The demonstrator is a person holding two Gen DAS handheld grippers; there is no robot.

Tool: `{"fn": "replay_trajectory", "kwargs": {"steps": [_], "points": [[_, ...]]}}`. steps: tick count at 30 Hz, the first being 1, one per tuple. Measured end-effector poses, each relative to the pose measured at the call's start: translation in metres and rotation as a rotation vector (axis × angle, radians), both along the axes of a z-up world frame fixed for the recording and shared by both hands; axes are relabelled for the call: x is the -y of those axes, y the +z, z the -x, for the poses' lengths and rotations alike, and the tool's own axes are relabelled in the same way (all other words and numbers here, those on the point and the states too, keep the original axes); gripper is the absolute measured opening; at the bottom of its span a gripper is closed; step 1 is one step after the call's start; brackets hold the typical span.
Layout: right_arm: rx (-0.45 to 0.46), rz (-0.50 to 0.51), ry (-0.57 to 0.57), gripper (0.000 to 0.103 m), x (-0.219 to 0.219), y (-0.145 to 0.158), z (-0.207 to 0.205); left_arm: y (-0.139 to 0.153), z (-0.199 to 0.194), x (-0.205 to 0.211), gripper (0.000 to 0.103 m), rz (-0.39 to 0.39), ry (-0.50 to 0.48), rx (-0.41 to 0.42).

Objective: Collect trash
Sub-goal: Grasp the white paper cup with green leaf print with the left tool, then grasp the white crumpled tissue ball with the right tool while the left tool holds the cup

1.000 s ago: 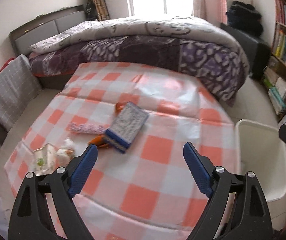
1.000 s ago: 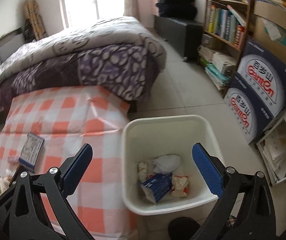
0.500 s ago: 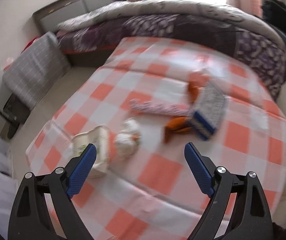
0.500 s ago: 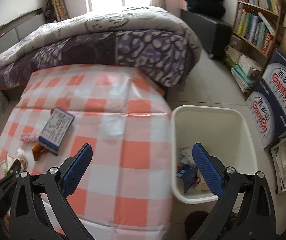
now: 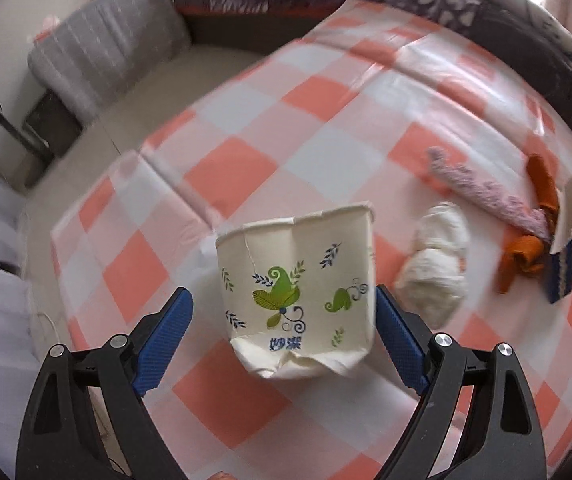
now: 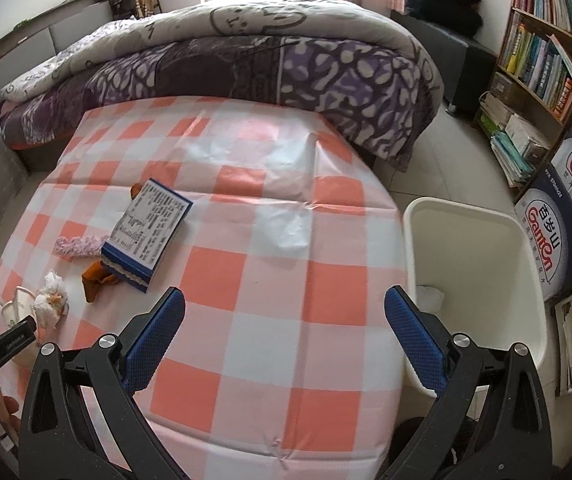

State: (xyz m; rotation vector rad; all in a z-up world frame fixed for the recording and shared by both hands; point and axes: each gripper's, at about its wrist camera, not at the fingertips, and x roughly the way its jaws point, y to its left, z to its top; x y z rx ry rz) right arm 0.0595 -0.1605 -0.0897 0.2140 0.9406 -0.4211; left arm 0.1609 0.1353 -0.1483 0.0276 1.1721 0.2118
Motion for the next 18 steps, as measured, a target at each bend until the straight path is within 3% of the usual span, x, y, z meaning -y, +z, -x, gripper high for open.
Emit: {"fn": "replay_trajectory", "kwargs": {"steps": [4,6,10,13,18], "points": [[-0.009,-0.006,0.019,0.096,-0.009,-0.005,-0.005,-0.01,-0.003,-0.016,0.087,0.086,0.012,-0.023],[-0.011,-0.015,0.035,0.096,-0.014,-0.007,-0.008,-0.011,-0.002,-0.021,0.076,0.141,0.005,-0.014],[-0.011,-0.027,0.084,0.096,-0.029,-0.011,-0.013,-0.001,0.003,-0.025,0.068,0.156,-0.012,0.014],[-0.011,-0.067,0.143,0.096,-0.048,-0.015,-0.022,0.021,0.011,-0.029,0.067,0.155,0.004,0.069],[0.003,-0.115,0.262,0.096,-0.091,-0.017,-0.037,0.08,0.026,-0.043,0.068,0.184,0.035,0.227]]}}
